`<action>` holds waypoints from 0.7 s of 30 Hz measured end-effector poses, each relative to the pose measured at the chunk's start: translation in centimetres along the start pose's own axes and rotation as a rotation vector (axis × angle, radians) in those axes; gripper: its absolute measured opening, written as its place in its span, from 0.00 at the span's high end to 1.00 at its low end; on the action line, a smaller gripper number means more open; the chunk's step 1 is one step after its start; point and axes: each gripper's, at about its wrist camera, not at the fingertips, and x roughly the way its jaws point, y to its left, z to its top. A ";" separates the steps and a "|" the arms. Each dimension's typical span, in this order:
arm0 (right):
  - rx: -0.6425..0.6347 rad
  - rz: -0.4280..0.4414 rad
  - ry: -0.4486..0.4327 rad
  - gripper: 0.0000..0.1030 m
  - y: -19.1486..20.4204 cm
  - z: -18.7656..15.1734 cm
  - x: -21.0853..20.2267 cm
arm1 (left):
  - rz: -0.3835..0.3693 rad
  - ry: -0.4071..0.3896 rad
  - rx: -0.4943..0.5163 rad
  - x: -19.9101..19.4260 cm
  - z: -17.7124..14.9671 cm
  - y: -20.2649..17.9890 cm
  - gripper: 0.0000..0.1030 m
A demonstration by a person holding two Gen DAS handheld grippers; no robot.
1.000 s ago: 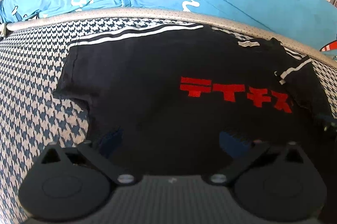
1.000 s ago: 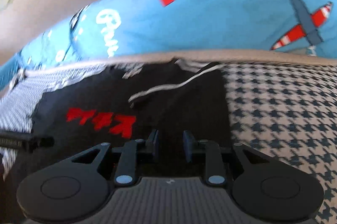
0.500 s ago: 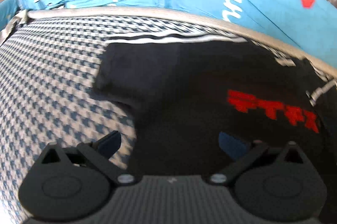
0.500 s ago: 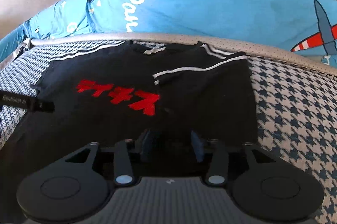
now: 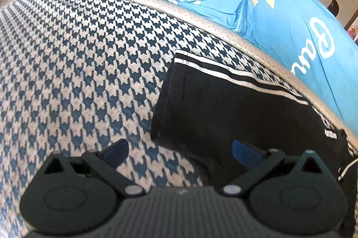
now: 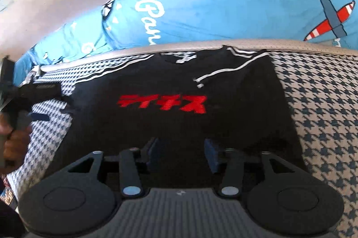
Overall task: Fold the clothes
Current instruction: 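Move the open left gripper down to the striped sleeve edge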
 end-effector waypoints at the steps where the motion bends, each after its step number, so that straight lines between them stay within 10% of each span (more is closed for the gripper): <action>1: -0.007 -0.001 0.008 0.54 0.1 0.0 0.2 | -0.001 0.002 -0.002 0.3 0.2 0.2 0.00; 21: -0.008 -0.011 0.087 0.54 0.1 -0.4 2.4 | -0.130 -0.001 -0.039 3.3 3.2 1.2 0.02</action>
